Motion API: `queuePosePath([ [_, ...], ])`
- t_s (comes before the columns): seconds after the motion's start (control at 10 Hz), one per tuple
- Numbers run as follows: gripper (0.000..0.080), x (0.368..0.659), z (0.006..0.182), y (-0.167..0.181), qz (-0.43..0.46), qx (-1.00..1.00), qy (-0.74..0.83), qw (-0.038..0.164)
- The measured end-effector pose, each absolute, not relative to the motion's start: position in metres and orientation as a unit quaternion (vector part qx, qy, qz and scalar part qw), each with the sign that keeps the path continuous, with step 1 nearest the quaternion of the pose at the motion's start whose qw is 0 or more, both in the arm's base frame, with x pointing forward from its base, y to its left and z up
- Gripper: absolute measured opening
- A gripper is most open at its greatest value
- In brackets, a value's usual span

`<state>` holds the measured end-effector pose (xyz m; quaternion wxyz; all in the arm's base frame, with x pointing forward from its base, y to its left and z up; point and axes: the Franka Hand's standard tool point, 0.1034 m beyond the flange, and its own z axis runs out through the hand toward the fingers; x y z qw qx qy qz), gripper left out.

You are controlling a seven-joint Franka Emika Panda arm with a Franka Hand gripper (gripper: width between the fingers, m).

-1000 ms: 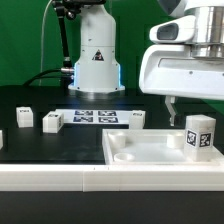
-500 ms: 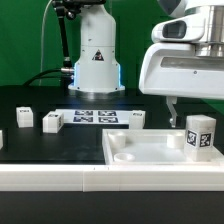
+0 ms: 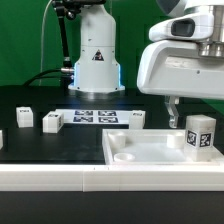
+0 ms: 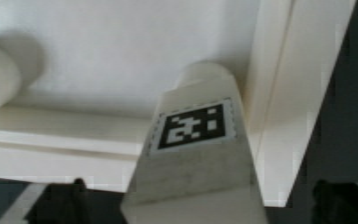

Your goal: Assemble one leg

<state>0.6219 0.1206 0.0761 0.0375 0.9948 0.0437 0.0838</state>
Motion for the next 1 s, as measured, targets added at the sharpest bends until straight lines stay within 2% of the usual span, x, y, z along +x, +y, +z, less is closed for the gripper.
queuePosePath([
  [0.1,0.0509,0.6219,0.0761,0.1205,0.084,0.995,0.044,0.038],
  [0.2,0.0371,0.6219,0.0761,0.1205,0.084,0.995,0.041,0.037],
  [0.3,0.0294,0.6221,0.0763,0.1206,0.085,0.995,0.027,0.036],
  [0.5,0.0293,0.6221,0.0763,0.1206,0.086,0.996,-0.005,0.032],
  [0.8,0.0293,0.6226,0.0769,0.1199,0.090,0.984,-0.154,0.016],
  [1.0,0.0294,0.6210,0.0754,0.1133,0.094,0.969,-0.227,0.013],
])
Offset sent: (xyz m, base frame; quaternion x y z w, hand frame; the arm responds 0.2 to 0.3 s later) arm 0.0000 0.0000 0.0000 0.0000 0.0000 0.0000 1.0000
